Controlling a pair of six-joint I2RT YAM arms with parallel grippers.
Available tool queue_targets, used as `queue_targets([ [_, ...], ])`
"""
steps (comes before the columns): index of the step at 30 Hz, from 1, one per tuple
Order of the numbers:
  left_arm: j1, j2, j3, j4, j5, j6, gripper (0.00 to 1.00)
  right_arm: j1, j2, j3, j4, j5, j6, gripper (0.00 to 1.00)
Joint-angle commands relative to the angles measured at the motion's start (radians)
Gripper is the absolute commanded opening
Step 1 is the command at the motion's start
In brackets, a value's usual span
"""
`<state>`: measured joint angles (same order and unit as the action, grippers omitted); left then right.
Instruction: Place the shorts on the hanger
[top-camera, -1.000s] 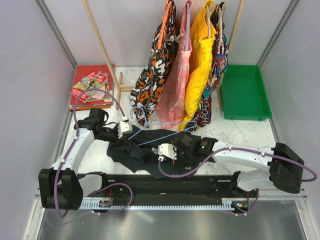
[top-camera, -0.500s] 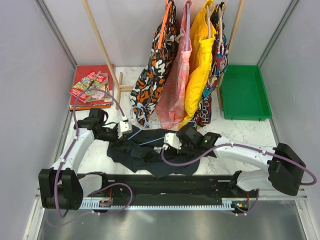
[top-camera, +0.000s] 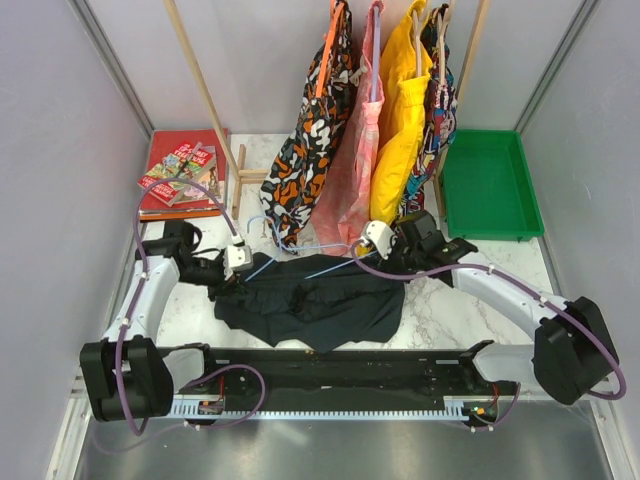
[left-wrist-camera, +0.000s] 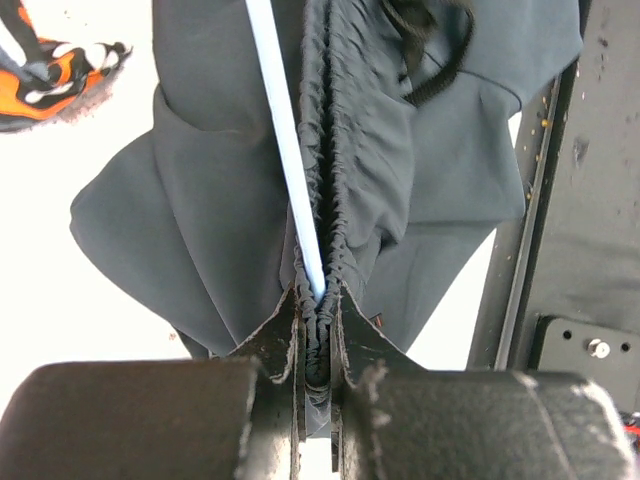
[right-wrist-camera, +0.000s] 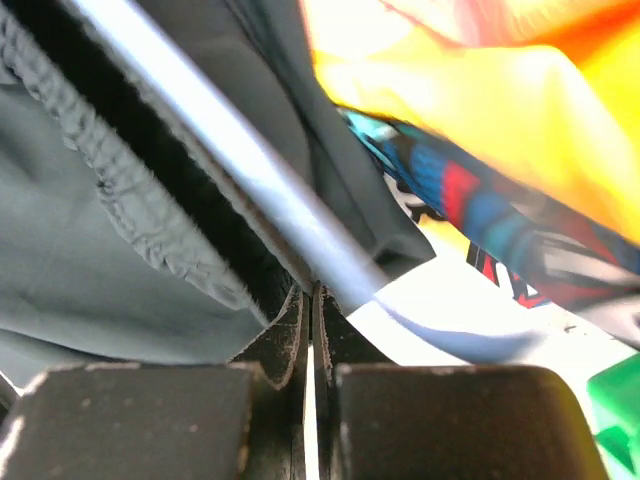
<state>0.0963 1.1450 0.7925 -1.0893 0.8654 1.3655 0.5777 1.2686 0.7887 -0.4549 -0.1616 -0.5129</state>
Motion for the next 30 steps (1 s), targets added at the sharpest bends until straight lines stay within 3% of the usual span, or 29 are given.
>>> queue_targets([
  [1,0.025,-0.039,-0.001,-0.07,-0.107,0.179,0.02,-0.146,0.017,0.043,-0.097,-0.05,-0.012,0.0],
  [13,0.017,-0.039,-0.001,-0.08,-0.235,0.245,0.02,-0.225,0.022,0.23,-0.258,-0.157,-0.019,0.0],
  [23,-0.138,-0.001,0.091,-0.006,-0.31,0.012,0.02,-0.177,-0.021,0.38,-0.409,-0.233,-0.004,0.0],
  [30,-0.265,-0.025,0.145,0.02,-0.26,-0.077,0.02,-0.098,0.017,0.432,-0.413,-0.236,0.034,0.0],
])
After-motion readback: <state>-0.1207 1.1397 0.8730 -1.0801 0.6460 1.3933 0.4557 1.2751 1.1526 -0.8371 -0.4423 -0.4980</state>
